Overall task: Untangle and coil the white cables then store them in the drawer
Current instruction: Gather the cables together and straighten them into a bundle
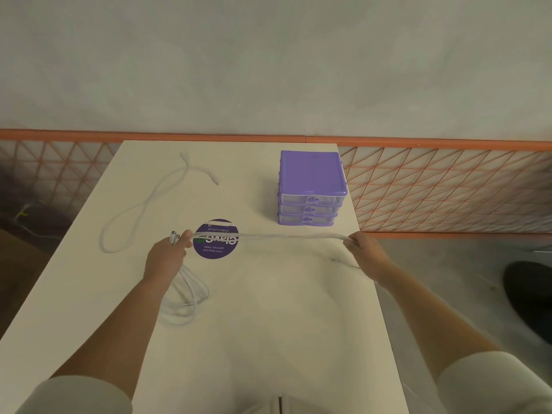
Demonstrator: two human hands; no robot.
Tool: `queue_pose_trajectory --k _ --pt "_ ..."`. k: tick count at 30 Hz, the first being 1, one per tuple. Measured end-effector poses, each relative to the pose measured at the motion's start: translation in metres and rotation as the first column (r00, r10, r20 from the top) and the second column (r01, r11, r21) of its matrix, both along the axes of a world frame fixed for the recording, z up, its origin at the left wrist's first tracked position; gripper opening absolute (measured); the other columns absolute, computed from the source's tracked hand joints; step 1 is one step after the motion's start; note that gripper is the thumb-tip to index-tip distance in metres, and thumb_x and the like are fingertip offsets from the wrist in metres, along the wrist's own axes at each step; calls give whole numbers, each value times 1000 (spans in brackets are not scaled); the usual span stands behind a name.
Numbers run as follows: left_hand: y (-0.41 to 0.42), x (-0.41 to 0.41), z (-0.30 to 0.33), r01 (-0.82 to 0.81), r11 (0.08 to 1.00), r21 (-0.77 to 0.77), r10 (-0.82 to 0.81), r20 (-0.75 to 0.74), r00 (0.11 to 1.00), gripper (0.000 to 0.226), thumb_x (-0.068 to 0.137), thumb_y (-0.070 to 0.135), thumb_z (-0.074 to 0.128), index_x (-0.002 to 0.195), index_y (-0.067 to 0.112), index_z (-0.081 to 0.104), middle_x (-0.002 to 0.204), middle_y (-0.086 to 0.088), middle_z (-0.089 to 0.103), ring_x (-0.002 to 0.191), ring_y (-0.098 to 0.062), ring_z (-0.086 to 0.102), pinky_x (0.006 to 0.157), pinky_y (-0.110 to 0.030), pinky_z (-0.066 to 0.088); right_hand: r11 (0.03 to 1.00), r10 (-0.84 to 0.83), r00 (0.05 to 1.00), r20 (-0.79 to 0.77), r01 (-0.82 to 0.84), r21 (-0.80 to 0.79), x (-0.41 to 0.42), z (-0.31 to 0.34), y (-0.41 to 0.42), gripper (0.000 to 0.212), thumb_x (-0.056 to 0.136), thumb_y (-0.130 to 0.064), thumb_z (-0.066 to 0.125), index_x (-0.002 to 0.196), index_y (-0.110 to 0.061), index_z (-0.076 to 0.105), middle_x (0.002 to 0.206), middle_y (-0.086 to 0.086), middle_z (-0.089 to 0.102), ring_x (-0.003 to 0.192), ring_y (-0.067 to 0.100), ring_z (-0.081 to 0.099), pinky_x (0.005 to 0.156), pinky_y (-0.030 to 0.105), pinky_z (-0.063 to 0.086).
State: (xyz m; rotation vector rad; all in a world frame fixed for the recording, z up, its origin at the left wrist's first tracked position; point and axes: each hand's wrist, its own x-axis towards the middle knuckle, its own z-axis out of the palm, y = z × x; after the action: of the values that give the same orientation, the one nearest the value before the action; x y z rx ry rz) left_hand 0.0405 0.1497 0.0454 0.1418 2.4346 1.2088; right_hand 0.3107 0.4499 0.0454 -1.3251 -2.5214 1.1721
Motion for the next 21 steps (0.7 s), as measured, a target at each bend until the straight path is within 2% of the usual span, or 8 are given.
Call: queue_pose_trajectory --k 2,5,8,12,15,19,21 --pt "1 -2 0 10 1000 -8 -10 9 1000 40 94 51 51 77 18 65 74 -4 57 76 -26 52 65 -33 37 996 38 999 24 -40 79 3 5 9 16 101 -23 48 92 -12 56 86 3 55 82 24 49 62 32 31" --pt "7 -3 1 49 999 -22 -49 22 999 40 94 51 51 74 20 64 73 -3 57 77 -25 53 60 -29 35 996 62 998 7 -63 66 9 9 21 13 101 -25 48 100 -14 54 90 6 60 85 25 52 64 28 36" --pt "12 -4 1 85 996 -42 -83 41 996 39 94 51 51 71 22 63 73 -3 58 80 -26 54 61 -28 35 991 90 996 8 -90 103 15 10 30 16 100 -28 49 102 -15 58 92 2 61 88 24 54 68 32 36" --pt "17 -4 3 120 992 -41 -117 69 991 40 94 49 53 74 17 66 73 -5 59 82 -24 56 62 -25 34 970 94 989 116 -117 213 18 7 41 18 98 -35 48 101 -22 60 96 -3 59 92 21 53 73 32 36" --pt "19 -2 3 121 992 -43 -118 76 990 40 94 48 54 72 17 65 73 -6 59 81 -24 56 62 -25 34 967 63 982 178 -104 231 13 -2 46 24 96 -32 42 102 -16 60 103 8 62 99 28 51 78 34 34" --pt "18 0 3 141 988 -56 -138 58 989 41 94 49 53 71 17 64 72 -6 58 78 -25 56 61 -28 34 976 69 933 353 -137 171 13 -25 44 30 101 -27 36 119 -12 55 125 11 55 117 31 48 96 38 36" --pt "19 2 3 151 986 -63 -149 43 988 41 94 49 52 73 16 64 71 -4 58 76 -25 56 61 -29 35 958 122 876 466 -226 174 17 -35 39 32 103 -28 31 124 -15 51 131 7 52 121 28 47 100 37 34"
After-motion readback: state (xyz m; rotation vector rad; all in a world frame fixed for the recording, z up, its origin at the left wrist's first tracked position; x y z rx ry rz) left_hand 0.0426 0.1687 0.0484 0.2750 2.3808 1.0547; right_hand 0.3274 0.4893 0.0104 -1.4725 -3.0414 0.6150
